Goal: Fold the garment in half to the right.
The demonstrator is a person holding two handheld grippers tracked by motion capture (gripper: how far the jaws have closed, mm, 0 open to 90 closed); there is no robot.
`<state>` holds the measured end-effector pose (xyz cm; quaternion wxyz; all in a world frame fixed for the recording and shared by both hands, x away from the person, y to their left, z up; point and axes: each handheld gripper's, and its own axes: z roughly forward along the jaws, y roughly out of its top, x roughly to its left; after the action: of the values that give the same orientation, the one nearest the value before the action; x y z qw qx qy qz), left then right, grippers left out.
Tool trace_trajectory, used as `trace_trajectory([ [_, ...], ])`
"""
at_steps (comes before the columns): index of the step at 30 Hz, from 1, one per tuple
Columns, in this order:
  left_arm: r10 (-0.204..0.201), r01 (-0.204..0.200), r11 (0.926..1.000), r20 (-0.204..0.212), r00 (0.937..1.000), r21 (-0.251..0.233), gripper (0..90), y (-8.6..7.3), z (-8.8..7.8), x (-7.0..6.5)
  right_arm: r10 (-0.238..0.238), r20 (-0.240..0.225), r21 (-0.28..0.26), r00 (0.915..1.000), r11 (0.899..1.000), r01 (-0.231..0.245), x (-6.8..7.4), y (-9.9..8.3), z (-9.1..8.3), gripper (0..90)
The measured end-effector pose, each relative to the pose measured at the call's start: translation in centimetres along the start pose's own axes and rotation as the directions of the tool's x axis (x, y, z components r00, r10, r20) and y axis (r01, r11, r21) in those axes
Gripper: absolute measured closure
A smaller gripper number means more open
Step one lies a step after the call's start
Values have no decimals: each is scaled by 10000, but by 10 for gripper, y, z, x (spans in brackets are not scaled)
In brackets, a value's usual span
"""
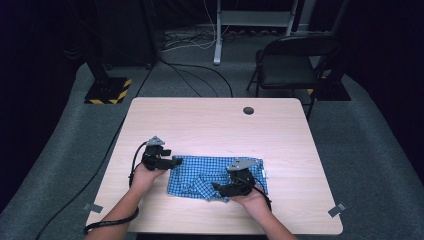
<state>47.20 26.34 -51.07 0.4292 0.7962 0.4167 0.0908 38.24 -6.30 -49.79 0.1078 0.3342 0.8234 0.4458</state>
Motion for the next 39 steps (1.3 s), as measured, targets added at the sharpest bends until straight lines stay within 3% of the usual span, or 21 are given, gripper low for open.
trace_trajectory([
  [21,447,-446,9984,-23,9990,340,324,-3,14,0,-238,-254,-281,9994,9993,231,9,8,-1,186],
  [32,586,-584,9976,-47,9983,370,331,-7,18,0,-1026,-775,-500,9917,9938,989,29,17,18,173],
  [39,657,-654,9975,-74,9978,285,331,-8,18,0,-1264,-988,-616,9870,9908,1207,39,19,30,166],
])
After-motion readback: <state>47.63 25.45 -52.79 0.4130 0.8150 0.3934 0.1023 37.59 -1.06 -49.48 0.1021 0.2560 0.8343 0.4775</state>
